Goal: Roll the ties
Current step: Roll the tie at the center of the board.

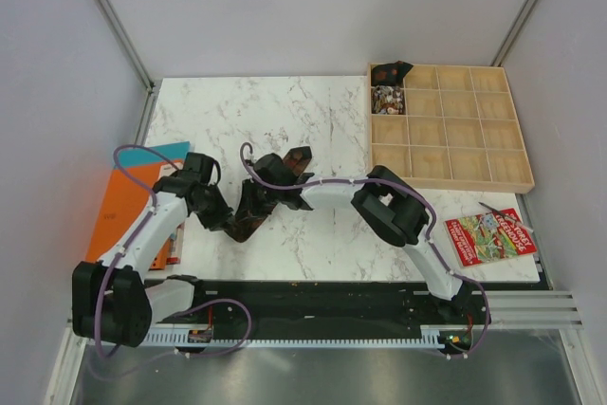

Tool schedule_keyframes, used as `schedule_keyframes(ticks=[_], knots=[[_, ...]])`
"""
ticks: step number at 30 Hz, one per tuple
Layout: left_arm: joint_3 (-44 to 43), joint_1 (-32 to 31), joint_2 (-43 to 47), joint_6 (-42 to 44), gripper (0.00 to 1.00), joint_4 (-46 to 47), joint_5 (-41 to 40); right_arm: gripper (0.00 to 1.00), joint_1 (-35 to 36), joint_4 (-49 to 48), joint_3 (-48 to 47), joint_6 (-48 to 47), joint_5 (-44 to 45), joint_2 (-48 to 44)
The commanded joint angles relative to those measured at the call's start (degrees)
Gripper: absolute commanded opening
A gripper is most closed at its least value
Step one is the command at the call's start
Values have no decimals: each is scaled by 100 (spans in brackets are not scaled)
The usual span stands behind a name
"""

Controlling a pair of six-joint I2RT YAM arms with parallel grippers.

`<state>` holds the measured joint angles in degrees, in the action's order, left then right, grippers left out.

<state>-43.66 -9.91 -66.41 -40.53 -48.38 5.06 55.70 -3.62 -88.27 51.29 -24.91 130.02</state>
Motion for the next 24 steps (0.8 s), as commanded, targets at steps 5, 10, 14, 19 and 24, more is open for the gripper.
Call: schedule_keyframes(ticks=[5, 10, 14, 19, 24], knots=[[-564, -151, -513, 195, 2, 311, -102, 16, 151, -139, 240, 92, -93, -152], [-705, -353, -952, 177, 2, 426, -207, 16, 151, -139, 293, 83, -76, -152], [-740, -468, -1242, 160, 2, 540, -277, 16, 151, -104, 310, 31, -67, -161], [-811, -573, -1532, 177, 2, 575, -356, 17, 107, -25, 293, -40, -85, -178], [-855, -573, -1717, 230, 2, 593, -409, 22, -59, 80, 223, -119, -128, -231]])
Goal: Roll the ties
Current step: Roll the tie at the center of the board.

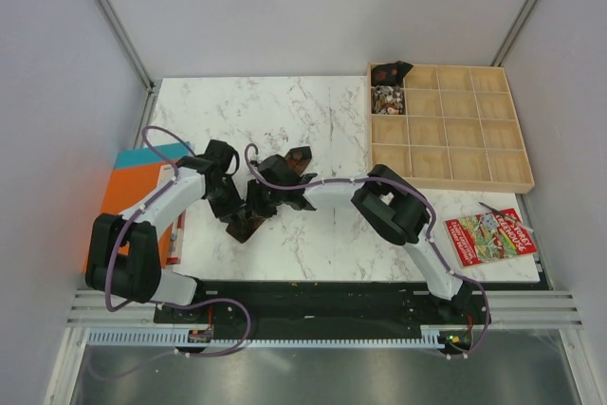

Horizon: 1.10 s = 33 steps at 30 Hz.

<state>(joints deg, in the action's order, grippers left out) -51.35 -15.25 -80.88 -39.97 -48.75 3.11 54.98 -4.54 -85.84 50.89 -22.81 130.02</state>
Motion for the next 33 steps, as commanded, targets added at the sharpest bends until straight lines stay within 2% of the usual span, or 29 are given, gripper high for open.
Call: schedule_keyframes(ticks=[1, 13, 21, 24, 25, 27, 28, 31, 33], knots=[[-103, -40, -296, 182, 2, 621, -223, 24, -22, 207, -64, -114, -347, -222], [-331, -93, -744, 305, 2, 630, -206, 49, -585, 436, 120, -326, -523, -723], [-507, -145, -956, 367, 4, 604, -171, 53, -1015, 436, 840, -475, -602, -1337], [-577, -189, -1000, 375, 18, 595, -188, 53, -1156, 436, 1043, -536, -593, -1540], [-604, -198, -1008, 384, 26, 595, -197, 53, -1182, 436, 1165, -571, -602, -1575], [-665, -233, -1009, 384, 38, 586, -232, 53, -1226, 436, 1271, -589, -593, -1689], [-683, -251, -991, 384, 50, 569, -258, 53, -1244, 436, 1350, -624, -593, -1725], [-771, -347, -903, 384, 69, 534, -294, 53, -1244, 436, 1465, -651, -576, -1874], [-832, -400, -807, 384, 75, 516, -294, 53, -1236, 436, 1500, -695, -576, -1945]])
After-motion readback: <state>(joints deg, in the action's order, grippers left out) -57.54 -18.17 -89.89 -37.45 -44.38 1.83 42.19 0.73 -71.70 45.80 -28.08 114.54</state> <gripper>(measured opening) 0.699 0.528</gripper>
